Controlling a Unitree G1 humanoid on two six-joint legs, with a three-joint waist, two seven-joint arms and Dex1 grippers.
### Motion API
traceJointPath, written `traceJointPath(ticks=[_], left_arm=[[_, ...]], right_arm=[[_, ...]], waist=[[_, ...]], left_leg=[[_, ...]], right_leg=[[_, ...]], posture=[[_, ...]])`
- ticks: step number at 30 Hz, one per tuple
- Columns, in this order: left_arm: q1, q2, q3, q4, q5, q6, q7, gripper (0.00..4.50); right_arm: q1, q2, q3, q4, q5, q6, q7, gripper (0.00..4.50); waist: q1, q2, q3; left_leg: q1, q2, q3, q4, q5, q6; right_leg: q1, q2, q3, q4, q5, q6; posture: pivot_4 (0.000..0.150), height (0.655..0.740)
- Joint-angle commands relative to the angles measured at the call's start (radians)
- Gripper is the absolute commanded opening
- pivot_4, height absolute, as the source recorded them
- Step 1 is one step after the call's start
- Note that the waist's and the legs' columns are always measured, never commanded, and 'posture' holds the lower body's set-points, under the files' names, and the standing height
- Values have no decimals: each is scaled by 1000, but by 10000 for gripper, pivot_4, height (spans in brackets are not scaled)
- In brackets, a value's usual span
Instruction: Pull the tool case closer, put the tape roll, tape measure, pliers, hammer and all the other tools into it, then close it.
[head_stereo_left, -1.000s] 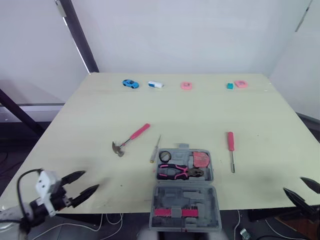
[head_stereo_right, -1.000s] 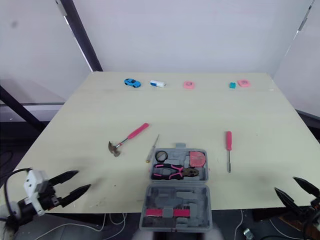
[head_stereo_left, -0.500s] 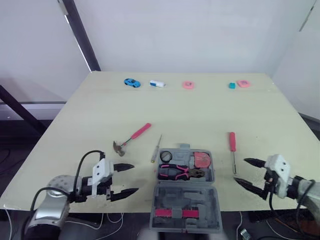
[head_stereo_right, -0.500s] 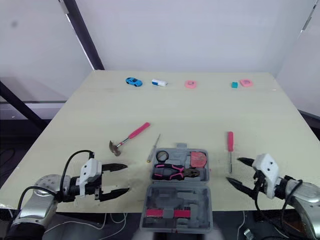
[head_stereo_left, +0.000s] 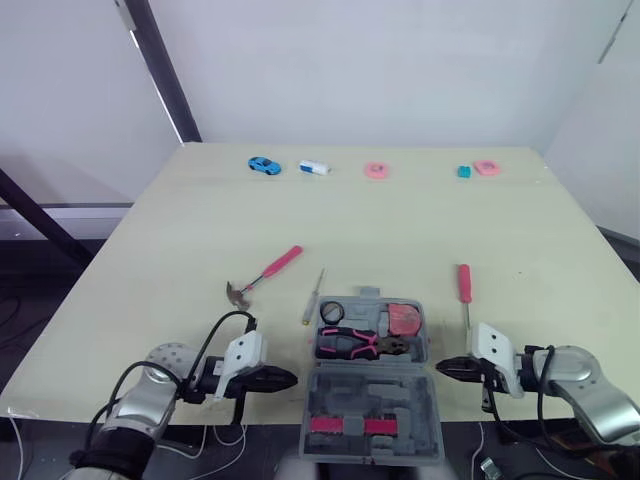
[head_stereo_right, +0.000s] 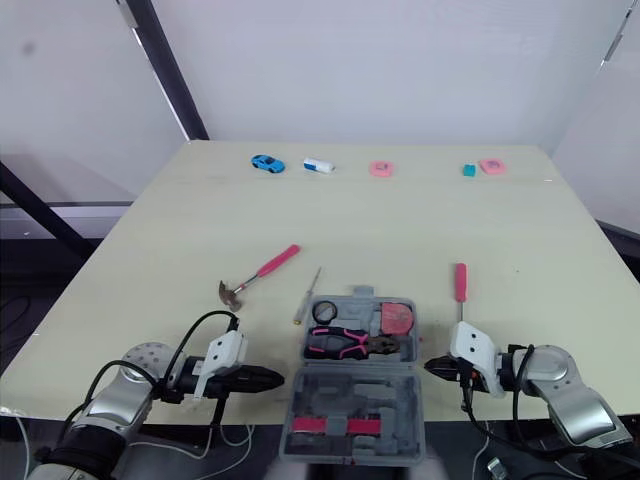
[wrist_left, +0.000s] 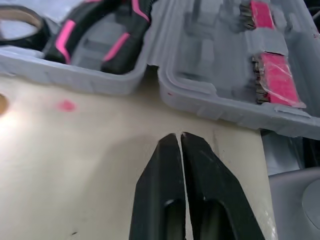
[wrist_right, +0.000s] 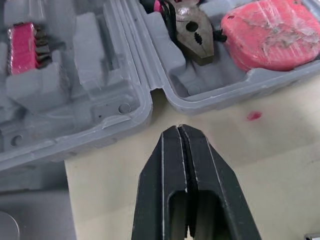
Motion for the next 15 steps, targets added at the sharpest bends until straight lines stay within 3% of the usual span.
traceJointPath(ticks=[1,15], left_arm=[[-32,-13,-18,23,13,-13,7,484],[-58,-27,-33,81,32,-20,16,484]], right_arm=[[-29,16,16,6,-14,-14,-2,0],[-46,65,49,1,-29,-14,-8,0]], waist=[[0,0,0],[-4,0,0]], left_leg=[[0,0,0,0,0,0],[0,0,0,0,0,0]], right_leg=[[0,0,0,0,0,0],[0,1,0,1,1,1]], posture=[[1500,7400],[1500,7400]])
